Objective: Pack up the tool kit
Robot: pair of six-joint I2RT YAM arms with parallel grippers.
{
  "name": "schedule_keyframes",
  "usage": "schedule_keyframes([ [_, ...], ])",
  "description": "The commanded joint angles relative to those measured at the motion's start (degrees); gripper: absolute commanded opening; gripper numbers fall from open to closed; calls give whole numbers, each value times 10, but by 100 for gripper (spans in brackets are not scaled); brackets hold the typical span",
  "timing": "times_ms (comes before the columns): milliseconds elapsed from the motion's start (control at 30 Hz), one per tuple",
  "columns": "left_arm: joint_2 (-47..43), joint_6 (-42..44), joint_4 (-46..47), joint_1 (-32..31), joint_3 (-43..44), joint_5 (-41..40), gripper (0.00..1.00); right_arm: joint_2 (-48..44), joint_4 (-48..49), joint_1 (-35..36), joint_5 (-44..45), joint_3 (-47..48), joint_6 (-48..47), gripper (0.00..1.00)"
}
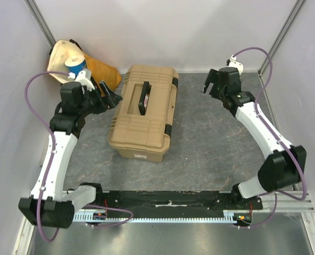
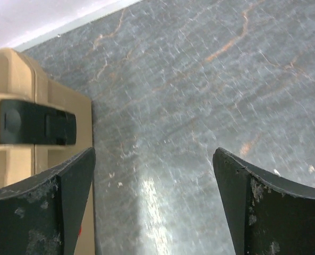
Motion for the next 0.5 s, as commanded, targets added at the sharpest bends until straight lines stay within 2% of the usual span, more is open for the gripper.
schedule_keyframes([
  [0,-80,-11,-93,-1,-19,-44,87,-102,-56,0,27,-30,5,98],
  [267,-182,29,-148,-1,9,-139,89,-288,-86,4,138,-101,-13,98],
  [467,-235,45,-166,-1,41,-231,91,-399,-95,4,158,-117,-11,98],
])
